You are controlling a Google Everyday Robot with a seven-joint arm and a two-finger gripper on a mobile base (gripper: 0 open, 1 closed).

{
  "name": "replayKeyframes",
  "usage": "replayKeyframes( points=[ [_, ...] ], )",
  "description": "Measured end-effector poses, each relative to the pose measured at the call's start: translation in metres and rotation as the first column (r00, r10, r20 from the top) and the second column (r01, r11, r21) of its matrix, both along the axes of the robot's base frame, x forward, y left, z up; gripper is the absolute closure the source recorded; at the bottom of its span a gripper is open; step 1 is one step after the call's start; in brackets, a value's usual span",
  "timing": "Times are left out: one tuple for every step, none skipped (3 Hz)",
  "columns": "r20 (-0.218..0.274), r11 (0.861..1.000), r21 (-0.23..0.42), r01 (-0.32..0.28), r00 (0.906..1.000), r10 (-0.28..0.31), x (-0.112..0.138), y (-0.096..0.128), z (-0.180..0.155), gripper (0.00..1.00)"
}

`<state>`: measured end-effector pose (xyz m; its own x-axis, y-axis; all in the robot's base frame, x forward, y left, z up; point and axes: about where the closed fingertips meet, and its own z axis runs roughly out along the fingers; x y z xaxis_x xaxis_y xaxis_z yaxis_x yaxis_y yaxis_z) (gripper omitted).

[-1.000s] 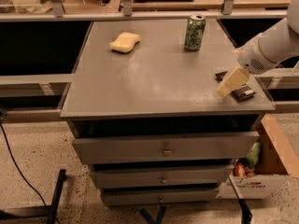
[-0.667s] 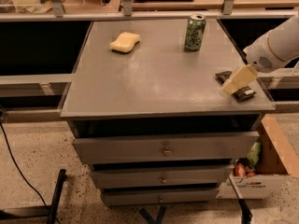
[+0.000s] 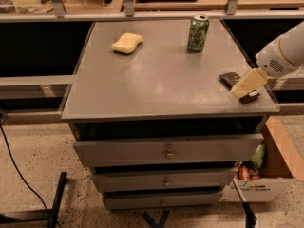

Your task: Move rxbar chocolate near green can

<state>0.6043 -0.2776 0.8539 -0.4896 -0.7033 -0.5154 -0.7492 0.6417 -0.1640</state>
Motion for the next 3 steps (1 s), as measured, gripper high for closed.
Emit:
replayKeyframes(
  points=[
    [0.000, 1.000, 0.000, 0.000, 1.0000, 0.000, 0.000, 0.000, 0.000, 0.00],
    [-0.028, 1.000, 0.007, 0.021, 0.9994, -0.021, -0.001, -0.009, -0.008, 0.00],
    [-0.058, 0.999, 0.007, 0.039, 0.9976, -0.039, -0.003, -0.017, -0.016, 0.00]
  ],
)
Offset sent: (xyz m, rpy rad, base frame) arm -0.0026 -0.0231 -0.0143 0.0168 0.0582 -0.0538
